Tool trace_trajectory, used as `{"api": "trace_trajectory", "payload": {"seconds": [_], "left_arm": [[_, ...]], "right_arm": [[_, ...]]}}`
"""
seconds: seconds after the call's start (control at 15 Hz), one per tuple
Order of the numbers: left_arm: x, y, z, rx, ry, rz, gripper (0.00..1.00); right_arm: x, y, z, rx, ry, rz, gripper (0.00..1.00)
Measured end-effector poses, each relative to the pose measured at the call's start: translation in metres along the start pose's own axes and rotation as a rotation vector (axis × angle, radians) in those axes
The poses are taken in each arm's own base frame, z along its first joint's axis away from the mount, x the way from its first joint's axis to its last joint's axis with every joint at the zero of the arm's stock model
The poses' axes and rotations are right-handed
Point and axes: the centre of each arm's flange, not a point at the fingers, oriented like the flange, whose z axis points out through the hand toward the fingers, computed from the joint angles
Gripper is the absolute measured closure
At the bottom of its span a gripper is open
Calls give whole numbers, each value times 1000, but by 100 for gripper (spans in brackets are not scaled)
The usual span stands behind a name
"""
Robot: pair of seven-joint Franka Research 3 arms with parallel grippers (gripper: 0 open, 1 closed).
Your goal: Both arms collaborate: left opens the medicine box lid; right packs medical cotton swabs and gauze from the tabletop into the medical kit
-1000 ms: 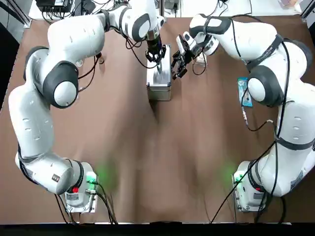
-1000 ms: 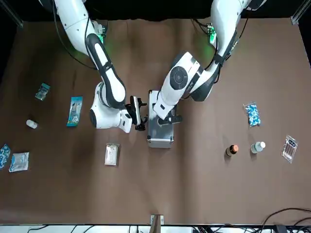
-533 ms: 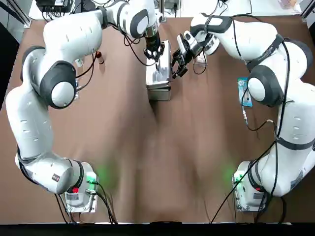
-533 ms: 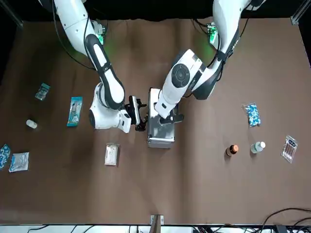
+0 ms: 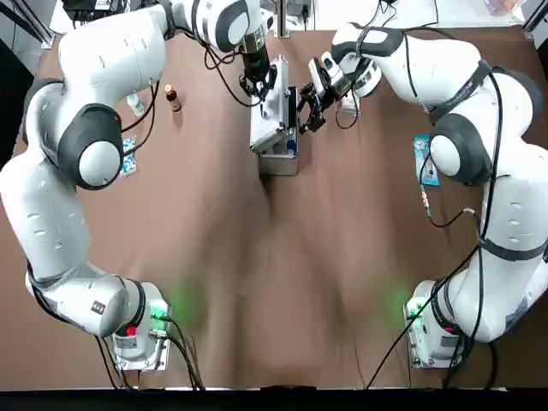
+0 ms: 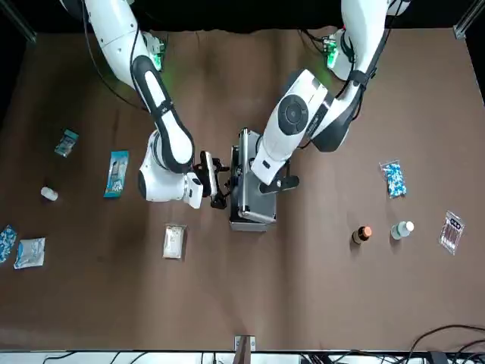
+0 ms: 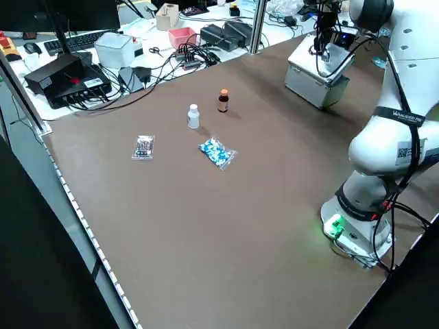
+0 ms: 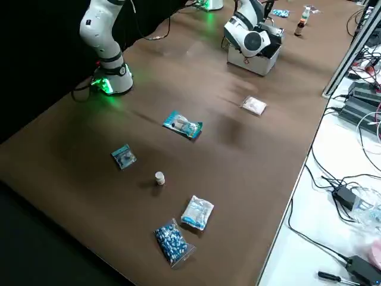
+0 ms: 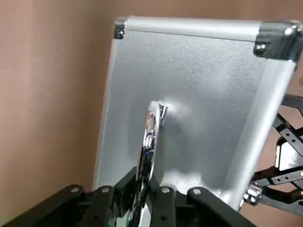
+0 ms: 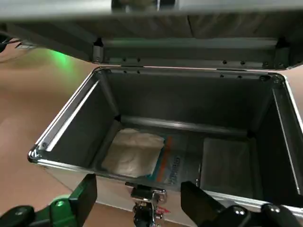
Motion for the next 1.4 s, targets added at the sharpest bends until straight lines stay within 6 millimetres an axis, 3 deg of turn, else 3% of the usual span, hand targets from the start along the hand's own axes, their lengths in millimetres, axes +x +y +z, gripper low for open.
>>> {"api": "trace_trajectory", "payload": {"seconds": [0.4, 1.0, 1.4], "left_arm": [[11, -22, -9, 39, -26, 7, 91], [20, -39, -10, 60, -51, 25, 89], [39, -63, -28, 63, -49, 37, 74]], "right_arm": [[-3, 0, 6, -4, 12, -6, 19], [-3, 0, 6, 0, 15, -12, 23], [-2, 0, 6, 4, 16, -16, 27]]}}
